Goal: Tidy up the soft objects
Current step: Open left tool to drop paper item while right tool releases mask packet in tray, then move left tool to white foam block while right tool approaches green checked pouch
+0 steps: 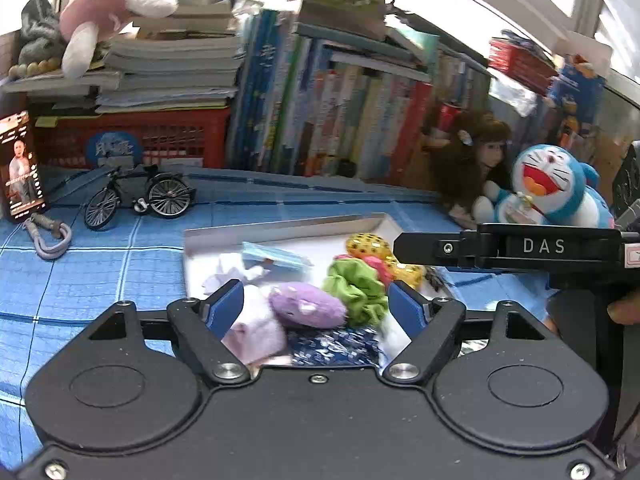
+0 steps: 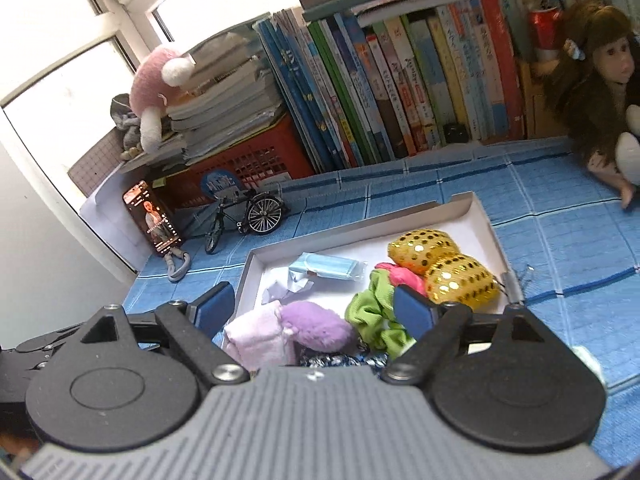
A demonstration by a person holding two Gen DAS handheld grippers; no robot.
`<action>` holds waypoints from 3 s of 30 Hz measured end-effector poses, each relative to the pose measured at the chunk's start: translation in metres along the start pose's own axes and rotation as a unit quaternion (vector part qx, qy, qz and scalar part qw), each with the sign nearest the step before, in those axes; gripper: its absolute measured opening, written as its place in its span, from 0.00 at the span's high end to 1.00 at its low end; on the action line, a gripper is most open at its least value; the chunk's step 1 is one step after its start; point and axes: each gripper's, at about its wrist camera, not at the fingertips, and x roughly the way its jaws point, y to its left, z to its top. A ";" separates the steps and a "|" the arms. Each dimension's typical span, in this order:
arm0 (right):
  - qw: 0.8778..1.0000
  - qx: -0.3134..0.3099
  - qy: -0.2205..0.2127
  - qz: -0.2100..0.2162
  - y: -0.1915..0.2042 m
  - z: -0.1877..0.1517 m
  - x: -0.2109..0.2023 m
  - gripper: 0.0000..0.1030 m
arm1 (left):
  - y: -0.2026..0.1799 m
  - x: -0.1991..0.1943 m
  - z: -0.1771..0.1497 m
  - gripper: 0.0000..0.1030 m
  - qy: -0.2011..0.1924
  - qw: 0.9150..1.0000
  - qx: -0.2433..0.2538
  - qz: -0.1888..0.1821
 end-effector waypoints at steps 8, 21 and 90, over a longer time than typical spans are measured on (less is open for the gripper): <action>1.000 -0.020 -0.019 -0.005 -0.007 -0.012 -0.034 0.10 | -0.026 -0.012 -0.010 0.31 0.017 0.999 0.027 -0.013; 0.995 -0.020 -0.026 -0.095 -0.033 -0.026 -0.060 0.11 | -0.041 -0.001 -0.016 0.69 0.079 0.996 0.018 -0.031; 0.989 0.015 0.020 -0.146 -0.061 -0.037 -0.045 0.56 | -0.032 0.030 0.003 0.88 0.150 0.985 -0.080 0.012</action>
